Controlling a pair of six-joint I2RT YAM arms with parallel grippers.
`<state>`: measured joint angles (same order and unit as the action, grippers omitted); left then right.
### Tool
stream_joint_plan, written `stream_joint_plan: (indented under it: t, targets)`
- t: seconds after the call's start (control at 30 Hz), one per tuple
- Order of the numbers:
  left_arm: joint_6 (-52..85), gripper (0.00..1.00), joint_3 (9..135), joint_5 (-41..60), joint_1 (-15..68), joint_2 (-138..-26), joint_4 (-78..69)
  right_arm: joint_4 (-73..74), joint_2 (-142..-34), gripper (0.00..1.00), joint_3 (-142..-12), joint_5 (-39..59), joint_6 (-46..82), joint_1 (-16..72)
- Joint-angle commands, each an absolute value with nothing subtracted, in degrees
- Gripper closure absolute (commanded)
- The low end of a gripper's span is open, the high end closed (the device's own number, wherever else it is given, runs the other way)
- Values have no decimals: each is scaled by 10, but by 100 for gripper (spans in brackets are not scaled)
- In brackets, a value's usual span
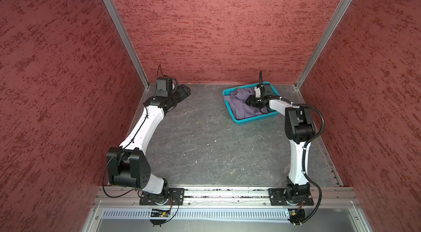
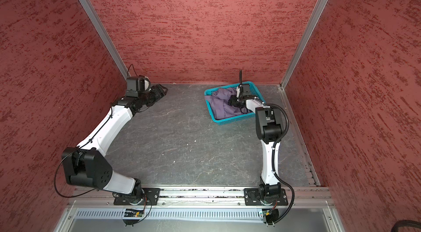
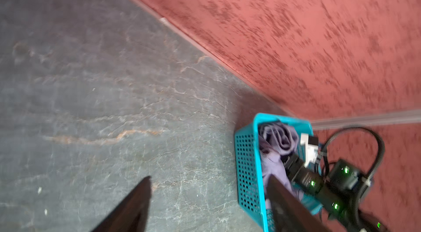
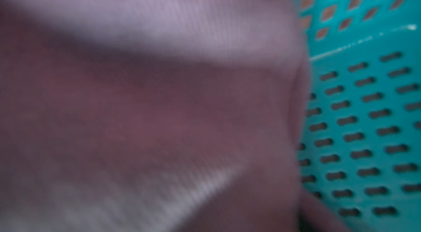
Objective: Fold and stack the trousers
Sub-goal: 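Lift the trousers from the basket with the right gripper onto the table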
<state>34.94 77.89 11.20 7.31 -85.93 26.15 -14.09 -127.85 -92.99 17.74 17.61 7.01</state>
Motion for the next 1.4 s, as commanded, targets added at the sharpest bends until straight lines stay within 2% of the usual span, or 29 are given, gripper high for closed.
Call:
stream_joint_plan:
  t: [0.0, 0.03, 0.1, 0.2, 0.27, 0.43, 0.67, 0.93, 1.0, 1.07, 1.13, 1.27, 1.37]
  targets:
    - [330, 40, 805, 98, 103, -873, 275, -154, -1272, 93, -940, 201, 192, 78]
    - [325, 42, 813, 93, 111, -874, 280, -157, -1260, 100, -942, 186, 188, 76]
    - [314, 41, 832, 83, 130, -877, 292, -169, -1225, 100, -954, 150, 174, 74]
    - [302, 34, 855, 73, 152, -877, 306, -197, -1165, 100, -984, 99, 149, 73]
    - [301, 34, 863, 70, 161, -871, 306, -212, -1126, 100, -1010, 75, 140, 73]
    - [304, 32, 867, 64, 169, -842, 294, -215, -1032, 100, -1073, 54, 130, 102]
    - [290, 25, 858, 6, 165, -782, 296, -234, -999, 100, -1179, 84, 47, 278]
    - [322, 20, 815, -60, 117, -706, 295, -289, -1077, 100, -1228, 170, 34, 415]
    - [345, 22, 796, -65, 93, -689, 297, -308, -1102, 89, -1228, 186, 39, 424]
    - [364, 24, 777, -57, 67, -672, 297, -338, -1123, 68, -1227, 196, 43, 425]
    - [370, 24, 767, -55, 54, -665, 301, -366, -1132, 56, -1217, 178, 37, 425]
    - [368, 24, 763, -52, 51, -674, 306, -383, -1112, 45, -1155, 75, 13, 421]
    - [373, 20, 766, -32, 53, -700, 302, -377, -1088, 38, -1102, 10, 12, 408]
